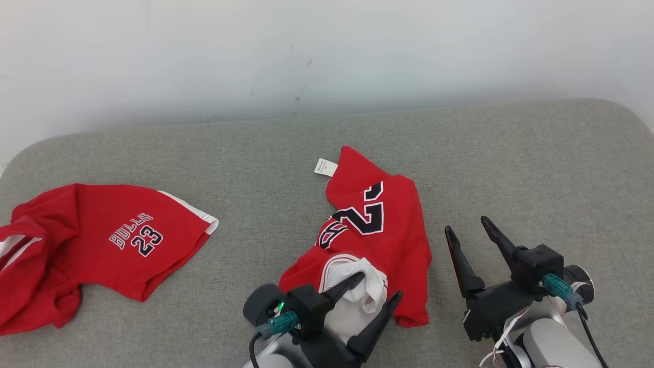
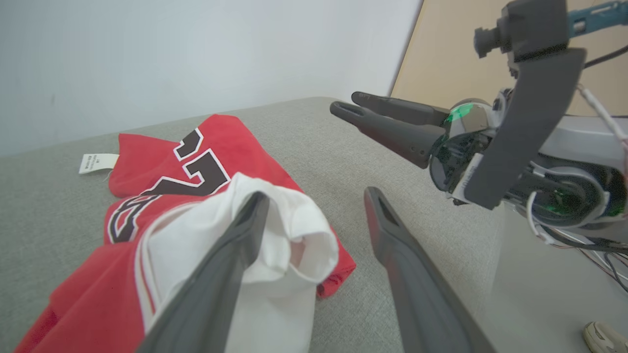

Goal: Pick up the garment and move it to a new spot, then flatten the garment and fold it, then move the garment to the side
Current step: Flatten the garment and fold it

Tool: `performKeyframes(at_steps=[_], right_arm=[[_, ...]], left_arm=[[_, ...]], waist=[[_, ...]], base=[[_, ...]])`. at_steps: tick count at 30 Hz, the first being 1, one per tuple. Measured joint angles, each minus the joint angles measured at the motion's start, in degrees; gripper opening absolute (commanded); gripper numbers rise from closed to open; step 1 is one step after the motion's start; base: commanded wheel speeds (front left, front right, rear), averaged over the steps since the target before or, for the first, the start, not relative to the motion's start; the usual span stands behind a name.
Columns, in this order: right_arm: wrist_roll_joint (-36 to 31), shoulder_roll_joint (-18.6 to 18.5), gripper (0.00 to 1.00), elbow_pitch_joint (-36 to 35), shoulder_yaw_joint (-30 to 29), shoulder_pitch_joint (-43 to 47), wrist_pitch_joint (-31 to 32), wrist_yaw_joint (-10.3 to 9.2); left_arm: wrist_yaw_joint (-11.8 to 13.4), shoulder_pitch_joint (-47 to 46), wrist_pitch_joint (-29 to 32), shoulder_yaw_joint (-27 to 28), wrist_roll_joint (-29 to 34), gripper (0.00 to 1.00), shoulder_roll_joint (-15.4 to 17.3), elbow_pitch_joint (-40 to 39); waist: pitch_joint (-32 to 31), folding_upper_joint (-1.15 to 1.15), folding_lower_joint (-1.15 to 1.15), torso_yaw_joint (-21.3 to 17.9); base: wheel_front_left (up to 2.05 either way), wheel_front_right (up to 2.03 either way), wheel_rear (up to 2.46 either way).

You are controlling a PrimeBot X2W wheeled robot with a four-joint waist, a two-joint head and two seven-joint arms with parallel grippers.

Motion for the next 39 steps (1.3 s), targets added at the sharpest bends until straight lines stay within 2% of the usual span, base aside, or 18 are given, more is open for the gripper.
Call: performKeyframes(at_steps=[5,12,16,22,27,33,39], right_arm=[[0.71,0.04,1.00,0.14,-0.04,0.27,0.00,0.03],[1.45,0.56,1.00,-0.01,0.70,0.92,0.05,1.04],[1.47,0.56,1.00,-0.16,0.73,0.93,0.07,1.11],[1.47,0.52,1.00,-0.22,0.75,0.88,0.10,1.32],[1.46,0.43,1.00,-0.16,0.75,0.86,0.13,1.31],[1.47,0.21,1.00,0.69,0.49,0.93,0.13,1.26],[1.47,0.08,1.00,1.24,0.52,1.09,0.13,1.25]], left_arm=[[0.03,-1.16,-0.18,1.79,0.44,1.00,0.21,-4.09],[2.26,-1.39,-0.19,6.12,-0.12,1.00,4.10,-5.20],[3.04,-0.35,-0.23,6.97,-0.71,1.00,5.09,-4.89],[2.26,3.50,1.86,4.17,-1.54,1.00,5.75,-3.19],[1.94,4.60,6.16,1.45,-1.69,1.00,6.72,-2.57],[1.99,6.41,8.38,1.67,-1.74,1.00,9.72,-6.62],[1.44,10.75,12.51,-0.96,-3.69,1.00,12.01,-9.96]], waist=[[-0.35,0.00,0.00,0.75],[-0.54,0.00,0.00,1.81],[-0.30,0.00,0.00,2.13],[0.03,0.00,0.00,2.35],[0.12,0.00,0.00,2.53],[-0.48,0.00,0.00,2.82],[-1.79,0.00,0.00,3.23]], base=[[0.00,0.00,0.00],[0.00,0.00,0.00],[0.00,0.00,0.00],[0.00,0.00,0.00],[0.00,0.00,0.00],[0.00,0.00,0.00],[0.00,0.00,0.00]])
